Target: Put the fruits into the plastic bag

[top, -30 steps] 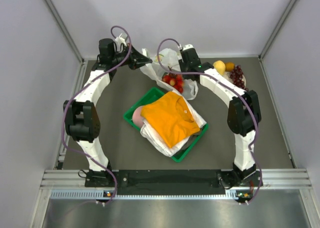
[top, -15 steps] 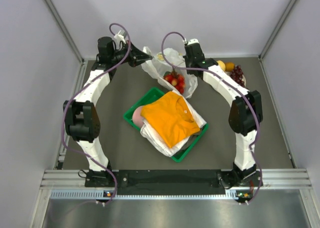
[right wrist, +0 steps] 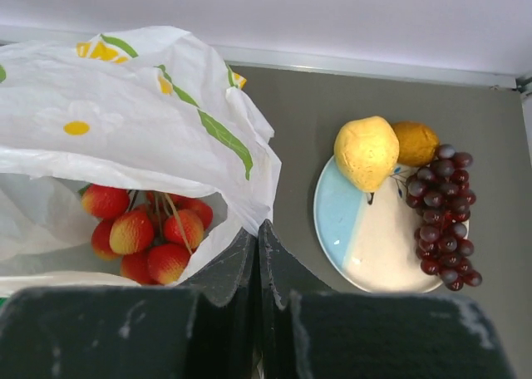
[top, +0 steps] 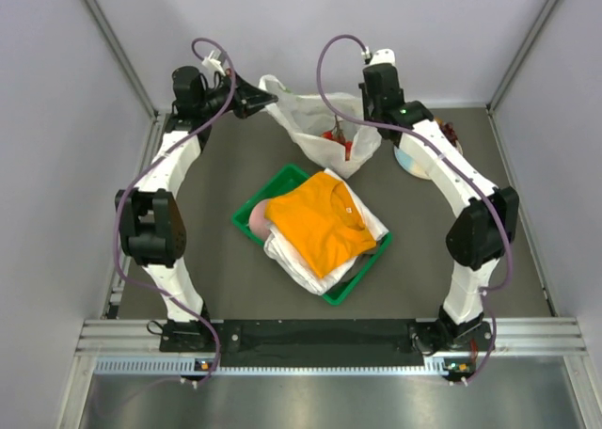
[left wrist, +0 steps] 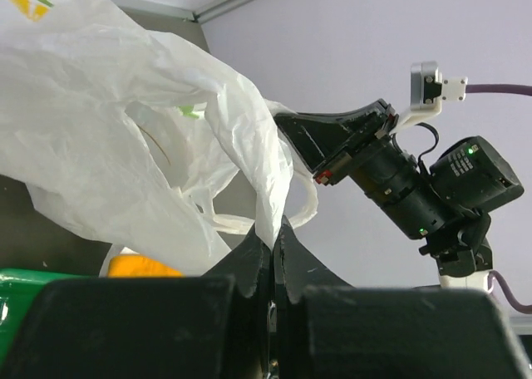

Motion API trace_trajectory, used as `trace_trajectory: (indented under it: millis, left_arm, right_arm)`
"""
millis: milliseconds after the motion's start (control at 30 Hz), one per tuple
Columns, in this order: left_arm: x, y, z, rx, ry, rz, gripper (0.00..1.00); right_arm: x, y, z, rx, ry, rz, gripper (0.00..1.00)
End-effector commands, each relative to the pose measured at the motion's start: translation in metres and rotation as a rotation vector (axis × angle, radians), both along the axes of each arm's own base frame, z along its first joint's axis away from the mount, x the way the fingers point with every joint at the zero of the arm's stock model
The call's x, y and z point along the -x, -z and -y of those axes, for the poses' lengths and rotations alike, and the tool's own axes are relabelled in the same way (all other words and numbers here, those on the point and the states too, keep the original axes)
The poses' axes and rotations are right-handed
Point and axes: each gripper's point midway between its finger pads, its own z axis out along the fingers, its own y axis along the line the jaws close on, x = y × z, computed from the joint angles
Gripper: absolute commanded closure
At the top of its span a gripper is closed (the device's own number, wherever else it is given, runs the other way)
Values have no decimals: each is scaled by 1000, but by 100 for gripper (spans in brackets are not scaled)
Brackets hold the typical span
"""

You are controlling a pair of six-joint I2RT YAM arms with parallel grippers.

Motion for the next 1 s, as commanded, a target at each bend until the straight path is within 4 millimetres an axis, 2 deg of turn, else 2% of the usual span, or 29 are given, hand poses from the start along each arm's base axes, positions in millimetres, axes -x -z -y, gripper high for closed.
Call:
trace_trajectory:
  millis: [0,267,333,433,600,767,967]
  left_arm:
    - [17,-53,-5,26,-4,155,100]
    - [17,-35,-3,28,16,91,100]
    - [18,-38,-4,30,16,98,100]
    - [19,-52,-4,32,12,131,100]
    - [20,-73,-5,34,-6,183,100]
    - [21,-81,-6,40,-12,190,100]
    - [23,-99,-8,57,-19,208,100]
  right_arm:
    - [3,-38,14,-26,50,79,100]
    - [6,-22,10,-36,34,28,98]
    - [7,-19,6,-48,23,14,99]
    - [8,-28,4,-70,11,27,100]
    - [12,-69,11,-87,23,112,100]
    - [18,-114,18,-98,27,211,100]
    - [25,-143,23,-122,37,278,100]
